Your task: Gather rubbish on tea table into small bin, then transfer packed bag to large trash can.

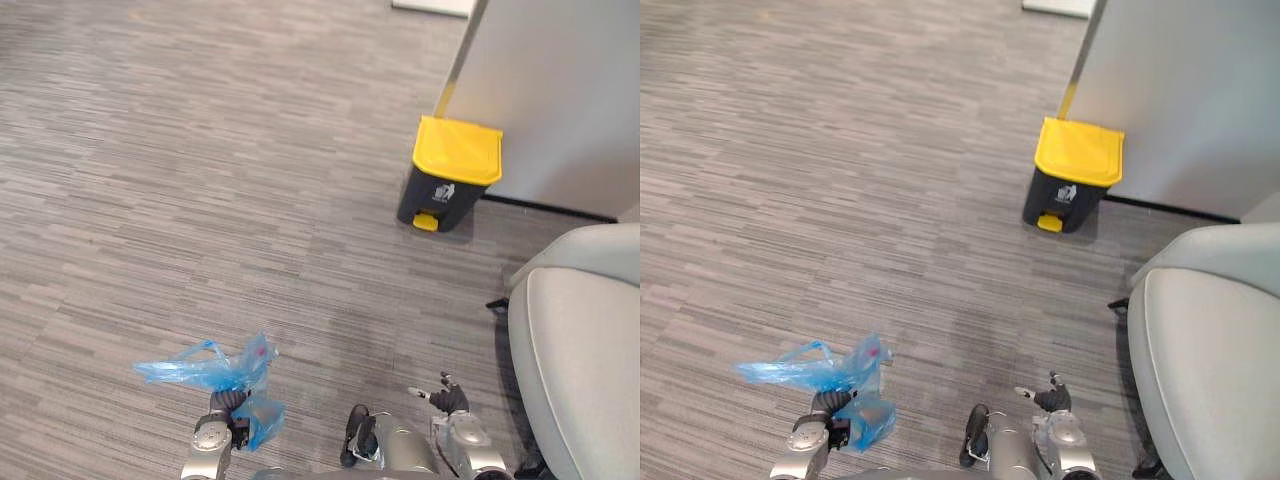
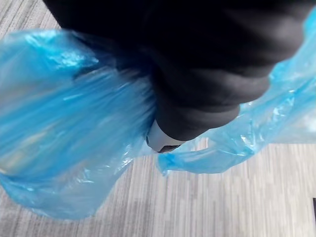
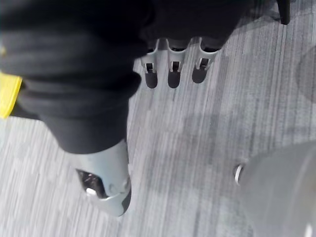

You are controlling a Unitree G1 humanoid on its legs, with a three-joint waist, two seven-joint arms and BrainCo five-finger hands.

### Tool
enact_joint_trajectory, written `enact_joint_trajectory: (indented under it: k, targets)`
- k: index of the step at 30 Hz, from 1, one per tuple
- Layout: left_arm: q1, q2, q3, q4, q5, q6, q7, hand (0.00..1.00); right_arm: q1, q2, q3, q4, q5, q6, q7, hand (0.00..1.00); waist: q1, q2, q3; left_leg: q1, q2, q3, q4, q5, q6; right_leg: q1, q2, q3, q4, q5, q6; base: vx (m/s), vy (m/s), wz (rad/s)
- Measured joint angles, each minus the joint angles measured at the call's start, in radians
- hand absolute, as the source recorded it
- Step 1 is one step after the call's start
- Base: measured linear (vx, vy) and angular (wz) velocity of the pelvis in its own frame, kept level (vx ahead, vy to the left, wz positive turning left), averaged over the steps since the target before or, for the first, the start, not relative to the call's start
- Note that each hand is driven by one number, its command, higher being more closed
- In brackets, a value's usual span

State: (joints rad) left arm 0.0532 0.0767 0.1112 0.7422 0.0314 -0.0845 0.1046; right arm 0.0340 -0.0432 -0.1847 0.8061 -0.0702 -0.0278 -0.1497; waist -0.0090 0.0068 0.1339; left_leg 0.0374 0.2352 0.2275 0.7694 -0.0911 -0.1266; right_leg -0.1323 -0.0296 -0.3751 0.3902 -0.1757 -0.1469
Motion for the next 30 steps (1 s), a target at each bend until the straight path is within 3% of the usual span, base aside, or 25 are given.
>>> enact_joint_trajectory:
  k: [1,4,7,9,10,11,12,13,16,18,19,20,21,22,24,26,27,28,29,30]
  targets:
    - [0.011,-0.015,0.013,-0.026,0.0,-0.003,-0.01,1.0,-0.004,0.004,0.006,-0.011,0.001,-0.007,0.0,0.0,0.011,0.003,-0.001,-0.094,0.045,-0.007,0.207,-0.016,0.023,0.055,0.026,0.03,-0.042,-0.001,-0.001,0.37,-0.051,-0.64]
    - [0.017,-0.019,0.014,-0.048,-0.001,-0.001,-0.017,1.0,-0.04,0.027,0.005,-0.017,0.005,-0.007,-0.001,0.0,0.045,-0.007,0.005,-0.277,0.071,-0.003,0.339,-0.06,0.068,0.135,0.044,0.108,-0.12,-0.015,0.011,0.29,0.033,-0.86]
    - [0.029,-0.029,0.014,-0.05,-0.001,0.001,-0.018,1.0,-0.042,0.033,0.004,-0.021,0.012,-0.005,-0.001,0.0,0.069,-0.008,0.022,-0.36,0.065,-0.002,0.169,-0.107,0.084,0.188,0.034,0.167,-0.147,-0.043,0.056,0.26,0.172,-0.76]
    - [0.041,-0.037,0.013,-0.065,-0.001,0.001,-0.018,1.0,-0.018,0.033,0.001,-0.039,0.011,0.004,-0.004,0.0,0.077,-0.008,0.028,-0.377,0.019,-0.009,-0.067,-0.106,0.083,0.202,0.004,0.208,-0.118,-0.087,0.101,0.26,0.298,-0.47]
    - [0.044,-0.048,0.014,-0.074,-0.001,0.0,-0.017,1.0,-0.012,0.017,0.0,-0.057,0.011,0.005,-0.005,0.0,0.076,0.024,0.024,-0.351,0.003,-0.038,-0.277,-0.075,0.05,0.194,0.005,0.225,-0.083,-0.122,0.133,0.27,0.347,-0.41]
    - [0.036,-0.048,0.016,-0.07,-0.002,0.001,-0.017,1.0,-0.017,0.018,-0.005,-0.056,0.011,0.007,-0.007,0.0,0.08,0.023,0.035,-0.338,-0.003,-0.031,-0.289,-0.033,0.077,0.196,0.005,0.244,-0.065,-0.138,0.148,0.27,0.328,-0.27]
    - [0.036,-0.04,0.018,-0.07,-0.002,0.005,-0.016,1.0,-0.018,0.033,0.002,-0.057,0.01,0.013,-0.01,0.0,0.078,-0.004,0.029,-0.329,-0.041,0.001,-0.31,-0.052,0.064,0.189,-0.035,0.264,-0.077,-0.14,0.172,0.3,0.297,-0.28]
    - [0.033,-0.035,0.026,-0.07,-0.002,0.005,-0.015,1.0,-0.028,0.039,0.003,-0.065,0.01,0.013,-0.01,0.0,0.084,-0.032,0.014,-0.329,-0.059,0.019,-0.294,-0.088,0.074,0.194,-0.056,0.282,-0.107,-0.132,0.186,0.36,0.321,-0.29]
    - [0.051,-0.038,0.036,-0.07,-0.002,0.008,-0.015,1.0,-0.035,0.04,0.012,-0.088,0.007,0.009,-0.009,0.0,0.088,-0.027,0.012,-0.312,-0.063,0.068,-0.219,-0.187,0.098,0.215,-0.084,0.351,-0.103,-0.136,0.209,0.31,0.282,-0.47]
    - [0.068,-0.032,0.019,-0.073,-0.002,0.013,-0.015,1.0,-0.035,0.04,0.028,-0.087,-0.002,0.009,-0.004,0.0,0.108,-0.027,0.011,-0.255,-0.068,0.114,-0.221,-0.232,0.104,0.188,-0.106,0.381,0.007,-0.137,0.22,0.29,0.179,-0.61]
    - [0.081,-0.022,-0.008,-0.084,-0.002,0.013,-0.016,1.0,-0.023,0.041,0.04,-0.088,-0.003,0.007,-0.002,0.0,0.104,-0.031,0.009,-0.207,-0.078,0.139,-0.233,-0.248,0.118,0.099,-0.129,0.38,0.221,-0.115,0.267,0.3,0.114,-0.36]
    - [0.082,-0.017,-0.02,-0.085,-0.002,0.013,-0.015,1.0,-0.017,0.042,0.041,-0.087,-0.006,0.007,-0.002,0.0,0.1,-0.031,0.009,-0.191,-0.078,0.148,-0.236,-0.253,0.126,0.058,-0.138,0.38,0.316,-0.094,0.306,0.38,0.08,-0.25]
    - [0.081,-0.011,-0.04,-0.087,-0.002,0.015,-0.015,1.0,-0.008,0.043,0.043,-0.087,-0.013,0.008,-0.002,0.0,0.091,-0.033,0.01,-0.154,-0.079,0.161,-0.244,-0.266,0.139,-0.022,-0.152,0.37,0.482,-0.087,0.325,0.34,0.003,-0.07]
    - [0.083,-0.002,-0.039,-0.088,-0.002,0.017,-0.013,1.0,-0.007,0.045,0.045,-0.086,-0.017,0.009,-0.001,0.0,0.076,-0.032,0.013,-0.108,-0.08,0.162,-0.268,-0.271,0.139,-0.084,-0.159,0.338,0.577,-0.095,0.303,0.41,-0.039,-0.11]
    - [0.082,0.008,-0.038,-0.099,-0.002,0.021,-0.01,1.0,-0.007,0.045,0.046,-0.087,-0.019,0.008,-0.001,0.0,0.073,-0.027,0.016,-0.046,-0.075,0.173,-0.315,-0.272,0.136,-0.152,-0.165,0.261,0.611,-0.119,0.256,0.35,-0.086,-0.13]
    - [0.07,0.015,-0.039,-0.113,-0.003,0.019,-0.009,1.0,-0.008,0.045,0.048,-0.089,-0.019,0.008,-0.001,0.0,0.067,-0.032,0.015,0.022,-0.058,0.179,-0.357,-0.285,0.09,-0.246,-0.18,0.122,0.514,-0.132,0.219,0.36,-0.168,-0.02]
    - [0.067,0.017,-0.039,-0.111,-0.003,0.02,-0.009,1.0,-0.01,0.045,0.047,-0.089,-0.019,0.008,-0.002,0.0,0.064,-0.037,0.012,0.034,-0.055,0.179,-0.359,-0.293,0.074,-0.259,-0.187,0.088,0.456,-0.122,0.205,0.38,-0.219,0.01]
    - [0.062,0.034,-0.037,-0.101,-0.002,0.02,-0.01,1.0,-0.012,0.046,0.048,-0.087,-0.019,0.007,-0.002,0.0,0.057,-0.063,0.013,0.07,-0.064,0.18,-0.363,-0.305,0.05,-0.261,-0.184,0.038,0.283,-0.049,0.175,0.43,-0.22,-0.06]
    - [0.046,0.027,-0.032,-0.059,-0.002,0.022,-0.01,1.0,-0.011,0.029,0.045,-0.074,-0.019,0.007,-0.002,0.0,0.049,-0.047,0.012,0.09,-0.05,0.15,-0.362,-0.32,0.023,-0.23,-0.163,0.011,0.253,-0.019,0.114,0.42,-0.189,-0.18]
    - [0.041,0.023,-0.03,-0.05,-0.002,0.022,-0.012,1.0,-0.018,0.023,0.045,-0.073,-0.019,0.008,-0.003,0.0,0.05,-0.031,0.012,0.086,-0.038,0.126,-0.369,-0.312,0.024,-0.226,-0.141,0.01,0.238,-0.013,0.104,0.37,-0.157,-0.3]
